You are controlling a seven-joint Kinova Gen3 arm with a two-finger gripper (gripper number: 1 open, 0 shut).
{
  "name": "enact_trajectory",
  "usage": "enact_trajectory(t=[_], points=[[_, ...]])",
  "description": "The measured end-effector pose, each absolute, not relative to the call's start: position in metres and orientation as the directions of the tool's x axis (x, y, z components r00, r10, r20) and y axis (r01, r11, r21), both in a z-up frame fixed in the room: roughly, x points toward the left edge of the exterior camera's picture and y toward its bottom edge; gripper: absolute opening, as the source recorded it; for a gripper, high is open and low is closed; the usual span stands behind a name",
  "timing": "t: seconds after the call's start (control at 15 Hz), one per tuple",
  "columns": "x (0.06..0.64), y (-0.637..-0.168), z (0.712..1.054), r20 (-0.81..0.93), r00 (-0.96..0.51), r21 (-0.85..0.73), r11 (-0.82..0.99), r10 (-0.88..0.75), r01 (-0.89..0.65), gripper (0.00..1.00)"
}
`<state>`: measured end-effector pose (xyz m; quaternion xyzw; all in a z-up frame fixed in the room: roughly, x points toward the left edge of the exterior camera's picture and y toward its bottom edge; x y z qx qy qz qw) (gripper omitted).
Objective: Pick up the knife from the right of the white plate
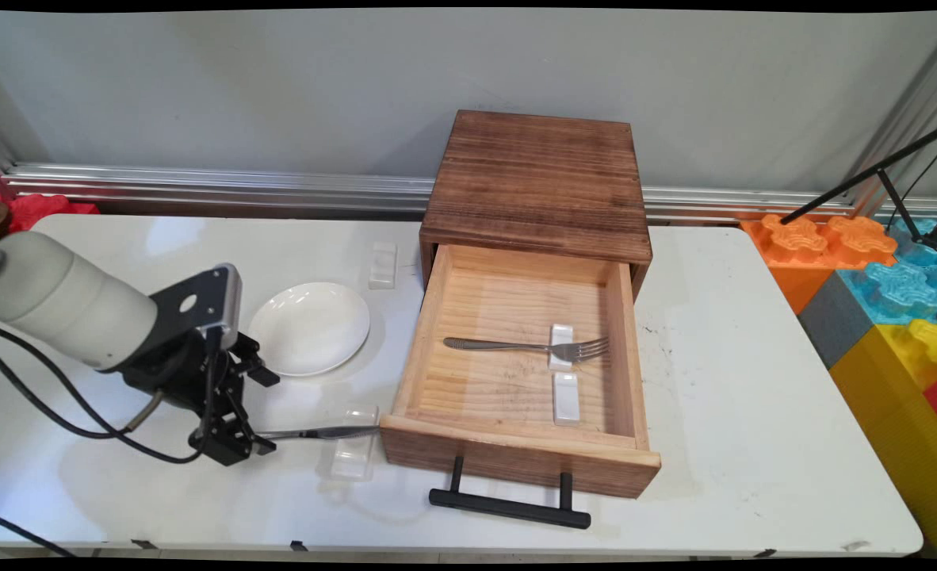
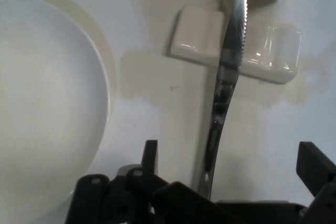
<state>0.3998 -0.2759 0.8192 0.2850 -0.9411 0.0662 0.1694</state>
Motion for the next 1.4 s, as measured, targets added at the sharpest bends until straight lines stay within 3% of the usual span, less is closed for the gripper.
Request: enact_trajectory(t=[1.4], points=[[0.387, -0.292, 0.776, 0.309, -0.843, -0.028, 0.882, -0.439, -0.470, 1.00]])
